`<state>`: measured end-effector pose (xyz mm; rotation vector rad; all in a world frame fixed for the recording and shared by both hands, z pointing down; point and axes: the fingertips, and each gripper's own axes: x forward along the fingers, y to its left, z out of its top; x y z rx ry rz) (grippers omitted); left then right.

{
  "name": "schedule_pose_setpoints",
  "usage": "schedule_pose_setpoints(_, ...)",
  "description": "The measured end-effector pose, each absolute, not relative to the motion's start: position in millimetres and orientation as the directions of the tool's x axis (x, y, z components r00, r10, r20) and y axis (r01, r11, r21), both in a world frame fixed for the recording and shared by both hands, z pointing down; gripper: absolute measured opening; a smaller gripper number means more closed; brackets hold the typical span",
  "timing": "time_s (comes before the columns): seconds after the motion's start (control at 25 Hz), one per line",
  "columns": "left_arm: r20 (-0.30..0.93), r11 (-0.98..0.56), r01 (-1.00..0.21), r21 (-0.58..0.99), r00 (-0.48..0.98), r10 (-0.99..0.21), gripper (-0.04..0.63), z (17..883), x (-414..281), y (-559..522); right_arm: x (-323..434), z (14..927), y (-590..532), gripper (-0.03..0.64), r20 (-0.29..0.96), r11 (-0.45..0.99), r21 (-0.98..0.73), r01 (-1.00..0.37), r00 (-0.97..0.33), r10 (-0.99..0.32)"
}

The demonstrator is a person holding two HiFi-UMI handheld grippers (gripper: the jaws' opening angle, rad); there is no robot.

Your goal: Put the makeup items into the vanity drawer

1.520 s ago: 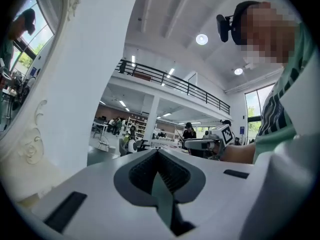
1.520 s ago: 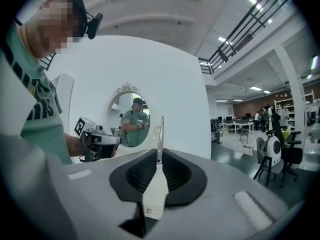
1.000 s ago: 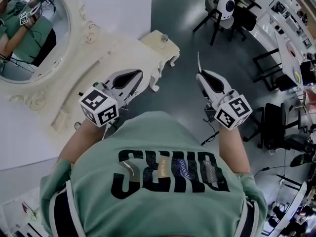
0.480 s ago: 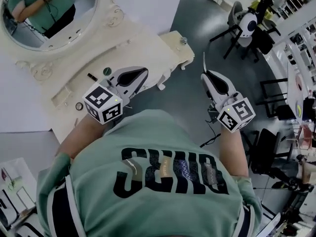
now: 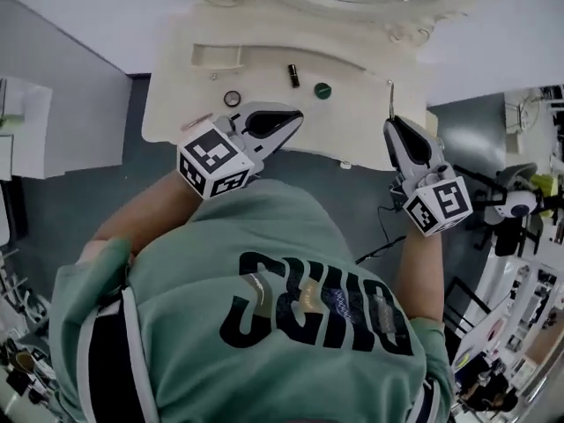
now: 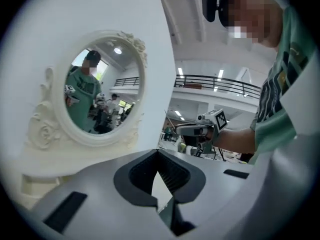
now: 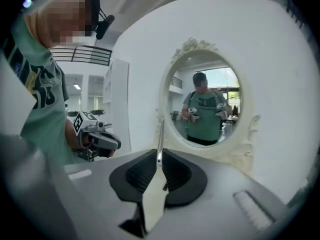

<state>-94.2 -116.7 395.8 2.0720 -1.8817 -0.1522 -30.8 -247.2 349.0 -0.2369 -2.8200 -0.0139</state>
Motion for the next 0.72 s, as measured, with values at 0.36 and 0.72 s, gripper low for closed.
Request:
schedule_pose_setpoints(0.36, 0.243, 0.275, -0.877, 0.393, -0.19, -0.951, 0.003, 470, -239, 4, -261, 469, -113, 0.044, 0.546, 0.801, -0.007, 0.598, -0.669, 0.504)
schedule_pose_setpoints(0.72, 0.28, 0.379, -0.816, 0.437, -0.276, -0.919, 0.003, 504, -319, 48, -332, 587, -60, 0.044, 0.755, 0.671, -0.084, 0.737, -0.393, 0.526)
